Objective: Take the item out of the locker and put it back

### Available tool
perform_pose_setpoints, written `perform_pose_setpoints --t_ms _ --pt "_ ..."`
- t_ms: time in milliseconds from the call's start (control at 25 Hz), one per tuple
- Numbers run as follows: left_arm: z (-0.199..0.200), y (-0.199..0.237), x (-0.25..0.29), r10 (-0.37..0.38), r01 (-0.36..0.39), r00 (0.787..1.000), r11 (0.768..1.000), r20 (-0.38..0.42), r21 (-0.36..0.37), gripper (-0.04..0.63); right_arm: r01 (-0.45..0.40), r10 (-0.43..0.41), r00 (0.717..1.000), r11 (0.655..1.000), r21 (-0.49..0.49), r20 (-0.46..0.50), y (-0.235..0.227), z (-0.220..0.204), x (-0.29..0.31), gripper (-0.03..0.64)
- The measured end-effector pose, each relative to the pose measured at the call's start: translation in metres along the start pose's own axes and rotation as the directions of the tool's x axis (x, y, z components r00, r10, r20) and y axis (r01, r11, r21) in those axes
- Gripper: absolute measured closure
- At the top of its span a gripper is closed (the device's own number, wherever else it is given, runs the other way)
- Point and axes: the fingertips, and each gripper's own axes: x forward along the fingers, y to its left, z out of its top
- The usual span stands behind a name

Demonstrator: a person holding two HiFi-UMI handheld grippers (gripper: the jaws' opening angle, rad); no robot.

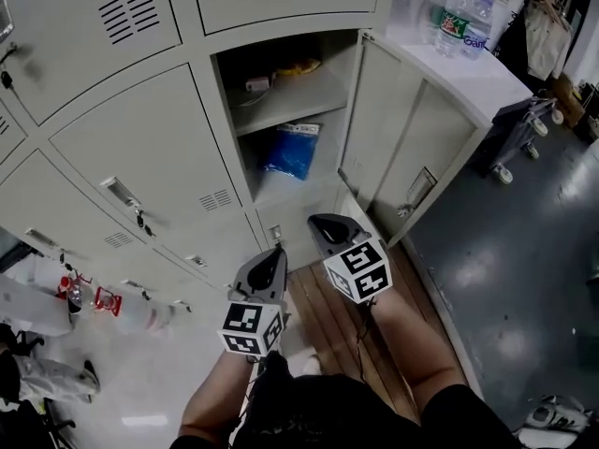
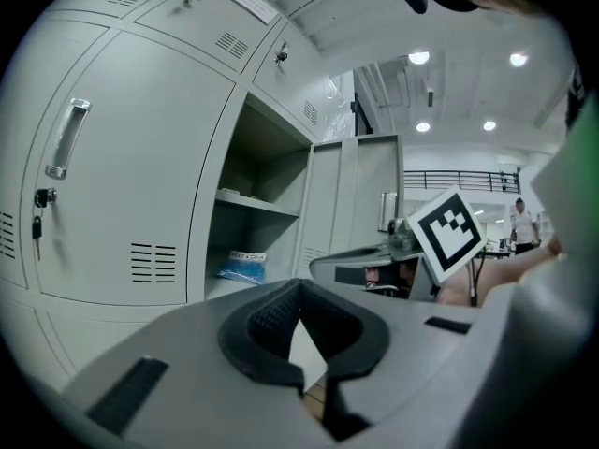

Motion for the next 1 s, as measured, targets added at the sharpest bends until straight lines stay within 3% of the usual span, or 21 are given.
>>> perform_pose_setpoints --t_ms 440,800,1000 --pt "-0.003 0.004 -0.067 0.010 -0.010 1.000 1.000 0.023 -0.002 0.592 0.006 -0.007 1.000 0.999 0.034 0.026 0.065 0.007 -0.031 0.617" --pt "-0.016 0.026 -0.136 -0.045 0.045 0.999 0.999 -0.002 0.010 0.592 0.106 -0.119 0.991 0.980 0.167 0.068 0.128 0.008 -0.056 0.617" --pt "-0.022 0.028 -0.173 -0.099 0.099 0.995 0.995 0.002 0.008 0.592 0.168 -0.183 0.981 0.967 0.193 0.061 0.164 0.003 -0.077 0.617"
